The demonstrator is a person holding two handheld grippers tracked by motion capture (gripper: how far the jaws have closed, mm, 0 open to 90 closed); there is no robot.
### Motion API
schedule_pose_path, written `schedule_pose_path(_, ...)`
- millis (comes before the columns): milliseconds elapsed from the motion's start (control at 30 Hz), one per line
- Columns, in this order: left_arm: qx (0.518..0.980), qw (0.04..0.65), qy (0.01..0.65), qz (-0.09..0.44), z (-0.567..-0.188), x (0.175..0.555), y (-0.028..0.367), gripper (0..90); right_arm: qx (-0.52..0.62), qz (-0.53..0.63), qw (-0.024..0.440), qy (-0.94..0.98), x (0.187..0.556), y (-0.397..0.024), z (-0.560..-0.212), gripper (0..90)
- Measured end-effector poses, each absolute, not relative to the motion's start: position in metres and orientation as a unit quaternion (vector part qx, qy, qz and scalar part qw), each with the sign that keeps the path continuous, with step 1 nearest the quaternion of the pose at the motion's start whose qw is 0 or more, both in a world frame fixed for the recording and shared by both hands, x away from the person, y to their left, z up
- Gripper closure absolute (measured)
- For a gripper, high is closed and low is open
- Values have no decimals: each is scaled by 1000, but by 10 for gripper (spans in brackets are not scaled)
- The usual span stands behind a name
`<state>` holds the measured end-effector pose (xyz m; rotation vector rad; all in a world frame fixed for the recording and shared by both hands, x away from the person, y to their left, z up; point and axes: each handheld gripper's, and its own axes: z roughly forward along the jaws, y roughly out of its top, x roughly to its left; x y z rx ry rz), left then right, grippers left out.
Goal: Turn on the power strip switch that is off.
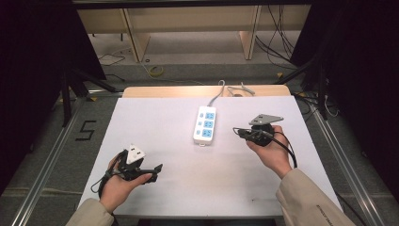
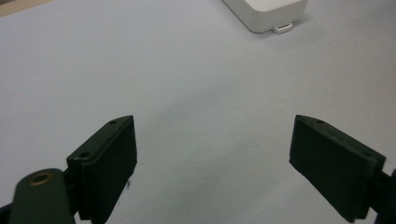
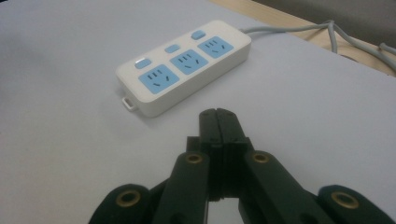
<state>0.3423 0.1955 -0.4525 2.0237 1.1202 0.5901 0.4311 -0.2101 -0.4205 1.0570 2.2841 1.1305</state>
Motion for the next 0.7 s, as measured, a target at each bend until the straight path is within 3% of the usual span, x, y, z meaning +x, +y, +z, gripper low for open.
schedule_pose_path(700, 789, 367, 436, 231, -453, 342, 195, 146, 371, 399, 185, 818, 448, -190, -421, 900)
